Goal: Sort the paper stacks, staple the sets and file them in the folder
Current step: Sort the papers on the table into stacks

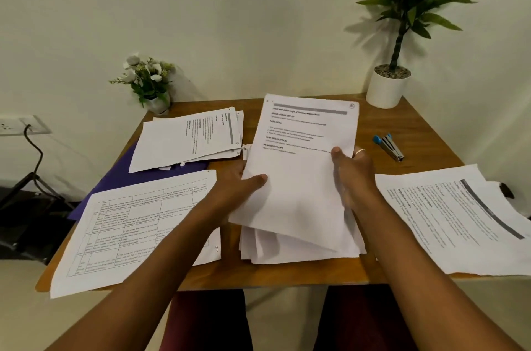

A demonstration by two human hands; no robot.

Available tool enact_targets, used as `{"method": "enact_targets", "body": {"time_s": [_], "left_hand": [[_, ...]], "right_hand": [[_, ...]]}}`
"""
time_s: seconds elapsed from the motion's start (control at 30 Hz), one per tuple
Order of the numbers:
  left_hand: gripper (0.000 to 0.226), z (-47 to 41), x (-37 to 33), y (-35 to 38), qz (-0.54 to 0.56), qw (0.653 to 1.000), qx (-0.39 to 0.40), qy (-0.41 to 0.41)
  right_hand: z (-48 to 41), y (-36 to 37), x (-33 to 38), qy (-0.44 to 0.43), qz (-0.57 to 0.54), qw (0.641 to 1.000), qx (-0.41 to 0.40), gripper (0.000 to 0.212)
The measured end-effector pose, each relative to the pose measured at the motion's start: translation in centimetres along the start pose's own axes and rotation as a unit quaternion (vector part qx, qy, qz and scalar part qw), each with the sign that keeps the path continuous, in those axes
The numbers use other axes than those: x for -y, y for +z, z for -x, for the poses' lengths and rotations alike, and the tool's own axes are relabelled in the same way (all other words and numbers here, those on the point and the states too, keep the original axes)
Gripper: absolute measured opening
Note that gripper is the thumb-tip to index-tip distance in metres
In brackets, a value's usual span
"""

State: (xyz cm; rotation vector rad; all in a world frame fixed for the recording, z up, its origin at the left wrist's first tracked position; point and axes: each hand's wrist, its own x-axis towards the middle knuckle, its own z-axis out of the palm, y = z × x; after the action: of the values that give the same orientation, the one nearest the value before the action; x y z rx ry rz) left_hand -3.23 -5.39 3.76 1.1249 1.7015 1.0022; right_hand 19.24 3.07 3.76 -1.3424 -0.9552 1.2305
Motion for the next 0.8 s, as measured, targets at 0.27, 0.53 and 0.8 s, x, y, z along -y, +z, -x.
{"method": "enact_targets", "body": {"time_s": [0.27,0.53,0.8], "left_hand": [[0.045,-0.8,0.5,-3.1,0.164,0.982,-0.067,-0.070],[0.039,-2.7,0.5,-11.2,0.180,0.979,-0.072,-0.058],[0.039,-3.6,2.5,-12.3,0.232,0.970,-0.041,-0.063]], "right_hand": [[-0.4,1.0,-1.6,0.074,-0.113,0.991,0.018,0.031],[-0.9,1.8,-1.1,0.094,-0.115,0.983,0.112,0.037],[-0.3,5.1,-2.4,0.041,-0.011,0.997,0.063,0.047]]}}
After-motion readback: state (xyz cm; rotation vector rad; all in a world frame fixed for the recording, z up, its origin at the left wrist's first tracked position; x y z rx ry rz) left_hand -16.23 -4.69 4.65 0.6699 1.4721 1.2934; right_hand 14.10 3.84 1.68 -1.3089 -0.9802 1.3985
